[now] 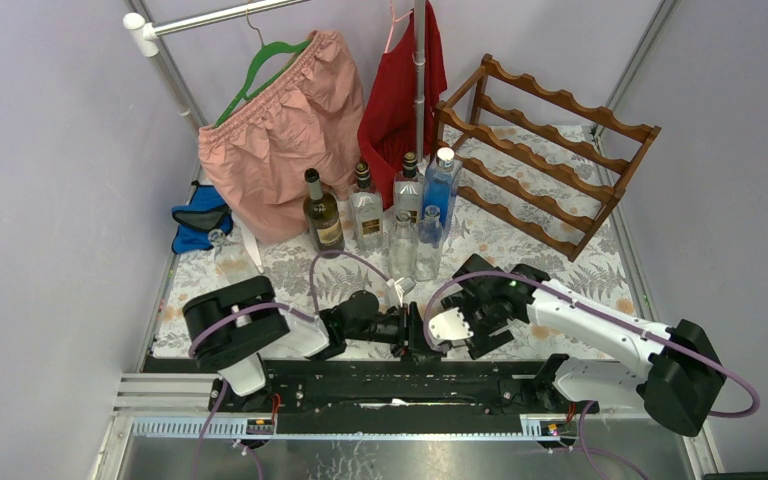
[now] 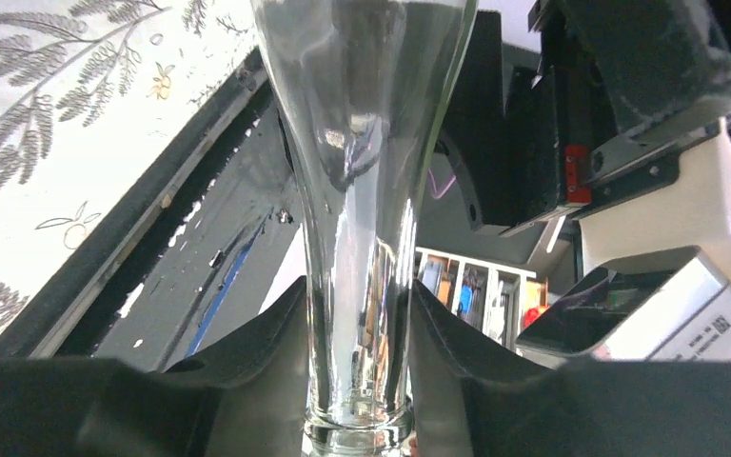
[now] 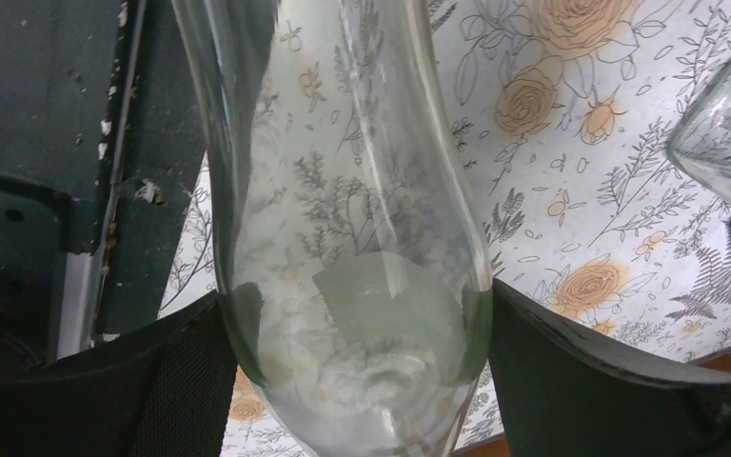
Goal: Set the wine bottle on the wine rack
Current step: Pick up the wine bottle from the center of the board.
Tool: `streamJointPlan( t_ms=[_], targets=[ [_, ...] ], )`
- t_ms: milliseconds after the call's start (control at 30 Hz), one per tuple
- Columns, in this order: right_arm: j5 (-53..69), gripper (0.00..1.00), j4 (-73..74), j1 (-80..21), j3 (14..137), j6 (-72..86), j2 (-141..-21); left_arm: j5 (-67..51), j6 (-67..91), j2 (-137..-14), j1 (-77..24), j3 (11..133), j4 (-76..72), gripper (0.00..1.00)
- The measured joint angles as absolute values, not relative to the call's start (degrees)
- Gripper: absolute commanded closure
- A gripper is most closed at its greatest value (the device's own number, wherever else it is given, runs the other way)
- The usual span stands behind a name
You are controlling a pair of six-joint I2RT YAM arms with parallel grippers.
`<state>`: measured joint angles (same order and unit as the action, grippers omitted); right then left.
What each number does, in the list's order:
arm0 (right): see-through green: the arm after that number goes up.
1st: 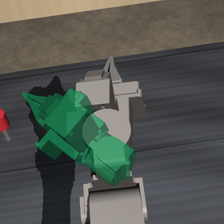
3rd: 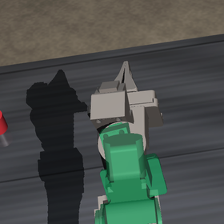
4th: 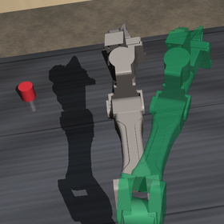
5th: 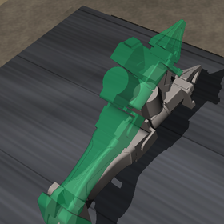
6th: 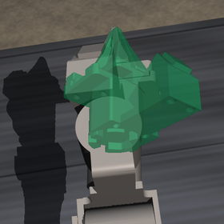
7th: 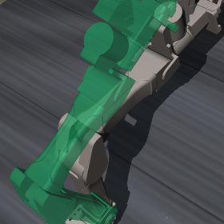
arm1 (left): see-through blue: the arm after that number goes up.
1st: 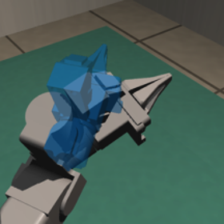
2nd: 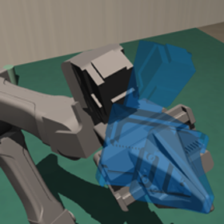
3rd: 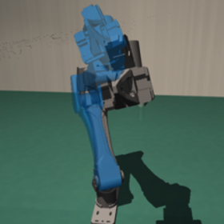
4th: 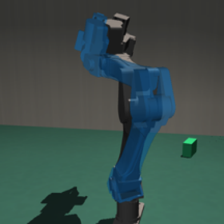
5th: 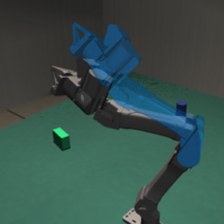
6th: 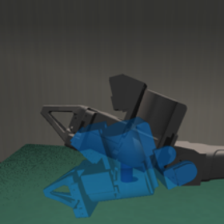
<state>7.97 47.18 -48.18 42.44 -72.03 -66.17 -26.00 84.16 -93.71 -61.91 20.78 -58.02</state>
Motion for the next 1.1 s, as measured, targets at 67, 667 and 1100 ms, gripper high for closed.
streamJointPlan(
  t_ms=[67, 667, 1100],
  targets=[
    [7.94, 0.95, 48.45, -48.18, 42.46, -72.64, -65.58, -28.18, 84.68, -96.01, -61.87, 21.56, -60.2, 0.5],
    [11.57, 0.96, 45.08, -49.21, 42.74, -76.38, -64.16, -29.58, 86.98, -99.96, -61.8, 20.78, -68.77, 0.62],
    [10.76, 0.97, 43.57, -49.82, 42.52, -75.05, -64.66, -28.95, 87.35, -97.76, -61.56, 18.5, -68.69, 0.49]
  ],
)
